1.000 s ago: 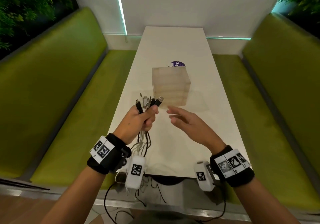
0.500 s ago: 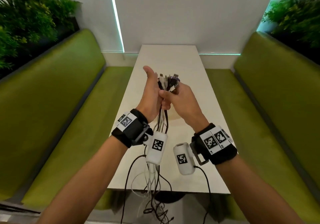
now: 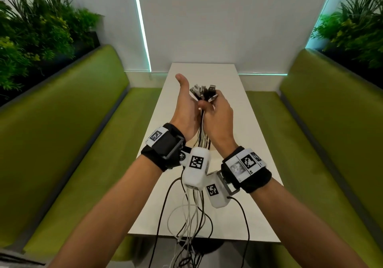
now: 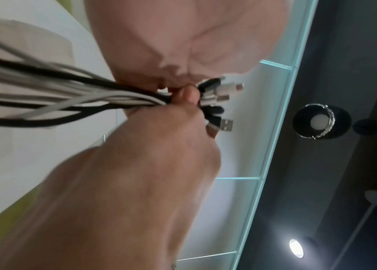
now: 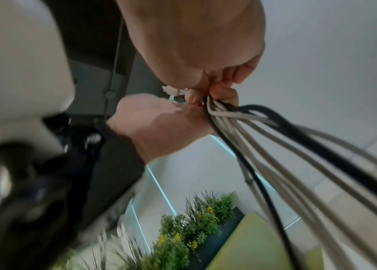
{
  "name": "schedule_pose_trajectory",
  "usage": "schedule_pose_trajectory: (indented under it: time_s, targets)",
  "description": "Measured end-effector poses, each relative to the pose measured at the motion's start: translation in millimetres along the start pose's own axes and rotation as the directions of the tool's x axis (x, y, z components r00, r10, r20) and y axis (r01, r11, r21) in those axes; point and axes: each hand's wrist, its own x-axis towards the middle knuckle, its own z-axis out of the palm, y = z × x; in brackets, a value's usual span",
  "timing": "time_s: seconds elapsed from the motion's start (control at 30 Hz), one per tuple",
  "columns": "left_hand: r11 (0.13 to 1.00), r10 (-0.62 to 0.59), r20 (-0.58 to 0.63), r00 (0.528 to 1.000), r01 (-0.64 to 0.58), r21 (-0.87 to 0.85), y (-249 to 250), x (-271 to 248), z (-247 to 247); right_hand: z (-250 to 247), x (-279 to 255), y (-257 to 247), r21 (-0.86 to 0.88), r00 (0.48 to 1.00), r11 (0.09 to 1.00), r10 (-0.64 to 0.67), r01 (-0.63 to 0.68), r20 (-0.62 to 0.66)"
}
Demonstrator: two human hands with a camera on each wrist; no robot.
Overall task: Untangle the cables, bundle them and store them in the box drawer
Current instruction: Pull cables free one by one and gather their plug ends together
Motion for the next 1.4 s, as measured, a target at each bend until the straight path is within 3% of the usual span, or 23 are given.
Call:
schedule_pose_trajectory:
  time_s: [0.17, 0.3, 0.37, 0.47, 0.53, 0.6, 0.63, 0.67, 0.7, 0.73, 0.77, 0.8, 0.83, 0.9, 0.97, 1.0, 1.2, 1.33, 1.4]
  targets:
    - [0.993, -0.013, -0.004, 1.0, 0.012, -0.114, -10, 4, -18, -14, 11, -13, 0.24, 0.979, 0.963, 0.077, -0.122, 0.189]
    - [0.973, 0.024, 0.162, 0.986, -0.06, 0.224, -26, -3, -24, -33, 28, -20, 0.287, 0.958, 0.944, 0.079, -0.161, 0.276]
    - [0.952, 0.059, 0.176, 0.983, -0.109, 0.287, -30, -8, -21, -39, 35, -19, 0.287, 0.937, 0.94, 0.078, -0.182, 0.34]
    - [0.909, 0.123, 0.099, 0.988, -0.152, 0.388, -29, -5, -21, -51, 41, -19, 0.134, 0.869, 0.945, 0.21, -0.298, 0.448]
    - [0.857, 0.136, 0.083, 0.987, -0.16, 0.491, -27, -2, -27, -64, 47, -19, -0.1, 0.868, 0.945, 0.325, -0.31, 0.377]
    - [0.794, 0.112, 0.108, 0.988, -0.155, 0.587, -24, 1, -35, -78, 50, -27, -0.358, 0.919, 0.922, 0.263, -0.149, 0.295]
    - [0.759, 0.09, 0.129, 0.987, -0.152, 0.633, -22, 2, -38, -80, 49, -31, -0.472, 0.936, 0.881, 0.143, 0.027, 0.322]
    - [0.721, 0.063, 0.153, 0.986, -0.151, 0.676, -20, 3, -40, -80, 48, -34, -0.58, 0.911, 0.777, 0.019, 0.245, 0.411]
    - [0.686, 0.024, 0.182, 0.983, -0.149, 0.712, -18, 4, -41, -77, 46, -33, -0.648, 0.843, 0.617, -0.047, 0.447, 0.537]
    - [0.658, -0.023, 0.209, 0.978, -0.143, 0.74, -15, 4, -41, -71, 43, -32, -0.663, 0.759, 0.464, -0.03, 0.587, 0.651]
    - [0.636, -0.074, 0.235, 0.969, -0.135, 0.76, -12, 3, -40, -66, 42, -27, -0.652, 0.69, 0.368, 0.039, 0.662, 0.723]
    - [0.626, -0.118, 0.257, 0.959, -0.129, 0.769, -9, 3, -41, -62, 41, -23, -0.633, 0.64, 0.34, 0.108, 0.695, 0.761]
    - [0.632, -0.148, 0.277, 0.949, -0.125, 0.765, -6, 1, -42, -59, 41, -18, -0.612, 0.608, 0.378, 0.147, 0.695, 0.781]
    - [0.678, -0.167, 0.305, 0.937, -0.116, 0.725, -2, -1, -46, -60, 42, -9, -0.525, 0.552, 0.562, 0.141, 0.639, 0.822]
    - [0.736, -0.152, 0.331, 0.931, -0.116, 0.667, -3, -3, -51, -66, 40, -8, -0.422, 0.504, 0.759, 0.145, 0.496, 0.852]
    - [0.769, -0.134, 0.341, 0.931, -0.12, 0.629, -6, -3, -54, -69, 39, -10, -0.397, 0.495, 0.809, 0.155, 0.433, 0.855]
    - [0.877, -0.01, 0.378, 0.926, -0.174, 0.448, -43, -16, -56, -81, 57, -37, -0.423, 0.544, 0.803, 0.151, 0.42, 0.826]
    - [0.964, -0.005, 0.352, 0.936, -0.089, 0.251, -57, -25, -42, -86, 64, -50, -0.463, 0.554, 0.763, 0.167, 0.451, 0.816]
    - [0.965, 0.026, 0.323, 0.946, -0.108, 0.239, -57, -25, -37, -87, 67, -55, -0.462, 0.565, 0.757, 0.15, 0.463, 0.811]
